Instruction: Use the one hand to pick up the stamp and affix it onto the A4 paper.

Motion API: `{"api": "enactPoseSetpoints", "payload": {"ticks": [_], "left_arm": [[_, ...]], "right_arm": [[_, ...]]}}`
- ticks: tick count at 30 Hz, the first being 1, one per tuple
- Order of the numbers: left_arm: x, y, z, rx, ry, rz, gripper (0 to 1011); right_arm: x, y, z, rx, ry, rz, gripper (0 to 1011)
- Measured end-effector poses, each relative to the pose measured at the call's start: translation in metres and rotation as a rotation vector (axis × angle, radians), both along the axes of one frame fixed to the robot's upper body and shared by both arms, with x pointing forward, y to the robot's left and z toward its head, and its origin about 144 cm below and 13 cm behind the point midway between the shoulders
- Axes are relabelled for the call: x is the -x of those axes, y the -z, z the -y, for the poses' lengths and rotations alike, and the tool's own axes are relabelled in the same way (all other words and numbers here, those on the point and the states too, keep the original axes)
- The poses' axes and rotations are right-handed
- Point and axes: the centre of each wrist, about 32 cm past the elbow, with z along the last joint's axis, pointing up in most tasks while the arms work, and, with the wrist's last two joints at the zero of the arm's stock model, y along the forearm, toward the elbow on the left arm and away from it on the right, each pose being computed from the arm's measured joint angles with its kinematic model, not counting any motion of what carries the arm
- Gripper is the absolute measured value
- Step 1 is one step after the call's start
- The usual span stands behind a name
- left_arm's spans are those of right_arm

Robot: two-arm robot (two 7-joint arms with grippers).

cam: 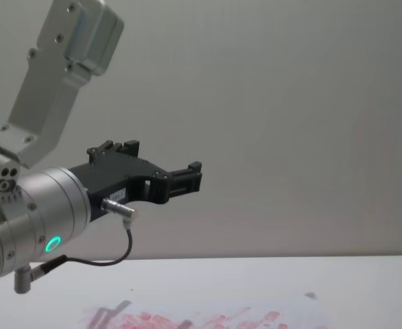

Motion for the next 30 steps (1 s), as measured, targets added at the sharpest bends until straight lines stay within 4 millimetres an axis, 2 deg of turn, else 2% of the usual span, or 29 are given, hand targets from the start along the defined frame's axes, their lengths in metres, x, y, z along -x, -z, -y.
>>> {"api": "enactPoseSetpoints", "payload": {"ticks": [30], "left_arm": [[0.0, 0.0, 0.0, 0.0, 0.0, 0.0, 1001]], "right_arm": [[-0.006, 0.018, -0.006, 0.023, 0.013, -0.168, 985]]}}
